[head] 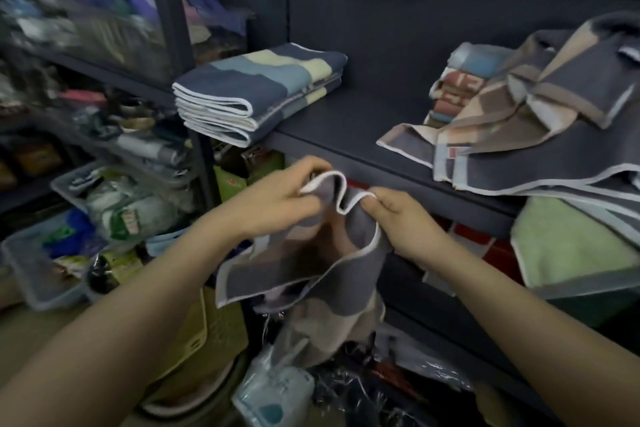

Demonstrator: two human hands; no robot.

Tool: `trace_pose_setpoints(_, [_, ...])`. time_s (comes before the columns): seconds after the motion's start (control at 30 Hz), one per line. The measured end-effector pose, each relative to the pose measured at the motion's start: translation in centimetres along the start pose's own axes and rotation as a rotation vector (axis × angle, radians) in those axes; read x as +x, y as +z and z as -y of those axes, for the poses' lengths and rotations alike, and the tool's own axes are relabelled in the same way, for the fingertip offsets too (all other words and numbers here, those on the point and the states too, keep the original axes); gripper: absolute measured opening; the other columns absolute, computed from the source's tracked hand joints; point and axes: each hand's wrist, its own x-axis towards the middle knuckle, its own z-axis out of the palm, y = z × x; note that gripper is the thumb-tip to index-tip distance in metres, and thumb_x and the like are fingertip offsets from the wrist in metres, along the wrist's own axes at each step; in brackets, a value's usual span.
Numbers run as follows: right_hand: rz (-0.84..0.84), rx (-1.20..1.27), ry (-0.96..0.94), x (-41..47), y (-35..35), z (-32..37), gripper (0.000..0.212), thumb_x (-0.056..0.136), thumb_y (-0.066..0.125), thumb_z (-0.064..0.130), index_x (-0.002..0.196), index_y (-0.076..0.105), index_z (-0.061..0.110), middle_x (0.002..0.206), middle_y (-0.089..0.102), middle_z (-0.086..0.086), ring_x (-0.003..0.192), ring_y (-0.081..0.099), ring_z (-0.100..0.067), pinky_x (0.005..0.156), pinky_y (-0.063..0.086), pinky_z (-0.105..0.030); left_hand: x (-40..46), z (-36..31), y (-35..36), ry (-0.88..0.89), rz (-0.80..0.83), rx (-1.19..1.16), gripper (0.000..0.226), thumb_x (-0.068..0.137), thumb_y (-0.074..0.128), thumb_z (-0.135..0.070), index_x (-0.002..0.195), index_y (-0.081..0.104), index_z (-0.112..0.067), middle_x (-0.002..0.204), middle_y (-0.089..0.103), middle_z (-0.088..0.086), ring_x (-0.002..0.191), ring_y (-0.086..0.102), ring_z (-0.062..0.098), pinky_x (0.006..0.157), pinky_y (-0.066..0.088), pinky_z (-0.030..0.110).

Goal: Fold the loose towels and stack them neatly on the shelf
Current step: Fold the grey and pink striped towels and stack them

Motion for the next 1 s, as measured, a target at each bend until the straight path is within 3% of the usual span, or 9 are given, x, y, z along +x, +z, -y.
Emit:
trace_pose_setpoints(0.1, [0.060,0.248,0.017,-0.6,1.0,-0.2,0.032,0.097,0.044,0.014,0.078,0.059,-0.007,0.079,0.064,-0.028,0.071,0.055,-0.017,0.070,0.043,-0.031,0.2,-1.7,2.6,0.100,-0.005,0.339,0.065,0.071,0.058,-0.063,0.120,0.041,-0.025,0.077,0.053,-0.015,0.075,0.052,0.011,0.062,0.039,0.029])
trace_pose_setpoints(0.3, [-0.219,0.253,-0.018,-1.8,1.0,-2.2,0.014,0.086,0.060,0.008,0.076,0.060,0.017,0.070,0.062,0.003,0.065,0.056,-0.003,0.064,0.044,-0.018,1.3,-1.0,5.6,0.143,-0.065,0.285,0.022,0.089,0.054,-0.034,0.083,0.059,-0.014,0.069,0.061,0.000,0.068,0.059,0.018,0.061,0.045,0.035])
trace_pose_setpoints(0.47, [-0.187,-0.189,-0.191,-3.2,0.8,-4.6,0.018,0.091,0.046,0.000,0.104,0.058,0.000,0.095,0.065,-0.015,0.085,0.060,-0.021,0.073,0.043,-0.029,1.2,-1.8,7.3,0.067,-0.139,-0.274,0.030,0.090,0.055,-0.015,0.066,0.060,-0.031,0.060,0.059,-0.010,0.060,0.053,-0.002,0.060,0.041,0.017])
trace_pose_setpoints(0.57, [-0.147,-0.217,-0.091,-4.1,1.0,-6.1,0.034,0.087,0.039,-0.003,0.120,0.047,0.003,0.105,0.059,-0.019,0.091,0.057,-0.030,0.075,0.047,-0.039,1.0,-2.5,8.3,0.022,-0.214,-0.612,0.036,0.089,0.054,-0.008,0.066,0.064,-0.033,0.058,0.062,-0.015,0.058,0.056,-0.004,0.060,0.043,0.010])
trace_pose_setpoints(0.73, [-0.093,-0.255,0.237,-5.6,0.7,-10.7,0.031,0.090,0.040,0.001,0.121,0.043,0.007,0.102,0.056,-0.016,0.092,0.055,-0.029,0.070,0.035,-0.028,1.1,-3.0,8.5,-0.003,-0.606,-1.056,0.013,0.082,0.055,-0.015,0.071,0.060,-0.022,0.060,0.064,-0.012,0.059,0.061,0.001,0.057,0.048,0.015])
trace_pose_setpoints(0.83, [-0.124,-0.201,0.384,-7.0,-0.1,-13.0,0.020,0.095,0.043,0.008,0.111,0.054,0.000,0.108,0.060,-0.020,0.101,0.057,-0.031,0.076,0.038,-0.029,1.2,-2.3,8.4,0.007,-0.663,-0.980,0.022,0.080,0.054,-0.018,0.067,0.066,-0.031,0.061,0.064,-0.016,0.062,0.061,0.000,0.057,0.046,0.014])
trace_pose_setpoints(0.9, [-0.163,-0.110,0.399,-7.7,-0.7,-13.2,0.019,0.096,0.045,0.009,0.103,0.060,0.000,0.103,0.064,-0.019,0.100,0.058,-0.029,0.077,0.038,-0.028,1.7,-1.5,9.2,-0.149,-0.586,-0.847,0.017,0.082,0.057,-0.021,0.073,0.065,-0.033,0.064,0.064,-0.016,0.072,0.063,0.007,0.057,0.046,0.015])
trace_pose_setpoints(0.93, [-0.162,-0.090,0.392,-7.9,-0.9,-13.1,0.017,0.095,0.047,0.009,0.097,0.062,0.004,0.096,0.065,-0.015,0.096,0.058,-0.028,0.074,0.038,-0.027,2.0,-0.9,9.5,-0.242,-0.500,-0.670,0.010,0.083,0.060,-0.022,0.083,0.061,-0.032,0.069,0.062,-0.015,0.081,0.061,0.012,0.058,0.044,0.016])
trace_pose_setpoints(1.0, [-0.117,-0.072,0.364,-7.9,-1.1,-12.4,0.014,0.093,0.051,0.010,0.090,0.064,0.006,0.088,0.065,-0.012,0.087,0.059,-0.028,0.070,0.040,-0.030,2.0,0.2,10.5,-0.360,-0.221,-0.187,0.035,0.079,0.067,-0.032,0.109,0.049,-0.027,0.090,0.058,-0.015,0.094,0.056,0.016,0.062,0.039,0.021])
